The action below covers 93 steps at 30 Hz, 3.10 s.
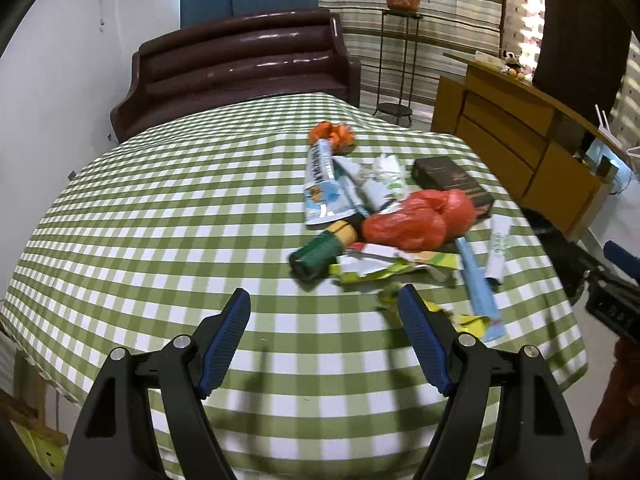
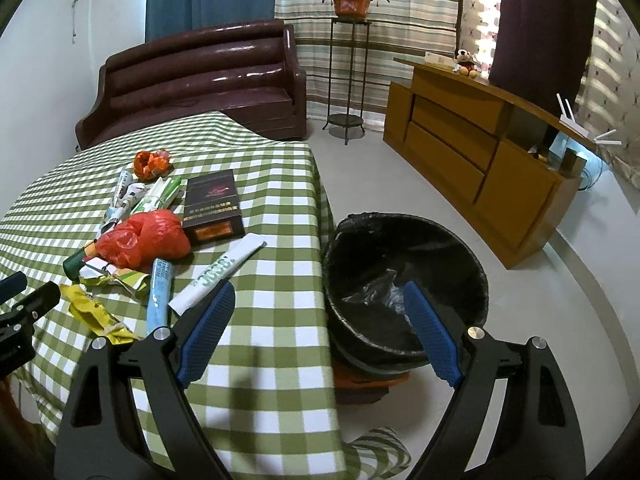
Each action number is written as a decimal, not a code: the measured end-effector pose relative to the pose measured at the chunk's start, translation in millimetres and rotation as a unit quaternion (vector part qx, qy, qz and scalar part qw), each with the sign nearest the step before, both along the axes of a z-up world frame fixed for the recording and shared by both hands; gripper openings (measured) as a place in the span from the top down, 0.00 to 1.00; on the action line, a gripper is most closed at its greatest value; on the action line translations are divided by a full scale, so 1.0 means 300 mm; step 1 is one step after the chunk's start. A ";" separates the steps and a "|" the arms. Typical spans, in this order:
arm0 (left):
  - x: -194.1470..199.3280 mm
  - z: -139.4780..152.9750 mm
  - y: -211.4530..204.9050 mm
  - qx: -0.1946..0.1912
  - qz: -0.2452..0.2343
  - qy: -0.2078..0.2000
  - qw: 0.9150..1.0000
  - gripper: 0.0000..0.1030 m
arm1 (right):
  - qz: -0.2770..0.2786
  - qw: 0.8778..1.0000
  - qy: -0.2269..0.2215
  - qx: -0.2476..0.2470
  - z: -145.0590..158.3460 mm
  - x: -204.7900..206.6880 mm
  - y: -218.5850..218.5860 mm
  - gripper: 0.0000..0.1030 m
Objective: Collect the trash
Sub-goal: 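Move the left tool toward the yellow wrapper and lower it, then grasp the yellow wrapper with the left tool while the right tool grasps the blue toothbrush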
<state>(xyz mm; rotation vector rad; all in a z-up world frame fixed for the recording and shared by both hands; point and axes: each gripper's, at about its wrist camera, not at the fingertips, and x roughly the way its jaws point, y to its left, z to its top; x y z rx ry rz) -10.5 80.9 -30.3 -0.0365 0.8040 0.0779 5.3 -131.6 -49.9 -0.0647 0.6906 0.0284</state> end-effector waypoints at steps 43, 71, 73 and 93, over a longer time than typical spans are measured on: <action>0.052 -0.101 -0.112 -0.041 0.005 0.062 0.997 0.28 | 0.021 0.999 -0.002 0.030 -0.005 -0.049 -0.038 0.18; 0.032 -0.120 0.002 -0.027 0.012 0.068 0.997 0.65 | 0.024 0.999 0.005 0.029 -0.025 -0.046 -0.020 0.18; 0.026 -0.122 0.017 -0.040 0.005 0.066 0.997 0.73 | 0.025 0.999 0.006 0.028 -0.027 -0.046 -0.019 0.18; -0.027 -0.072 0.097 0.008 0.001 0.027 1.000 0.74 | 0.065 0.997 0.034 0.035 -0.047 -0.061 0.092 0.46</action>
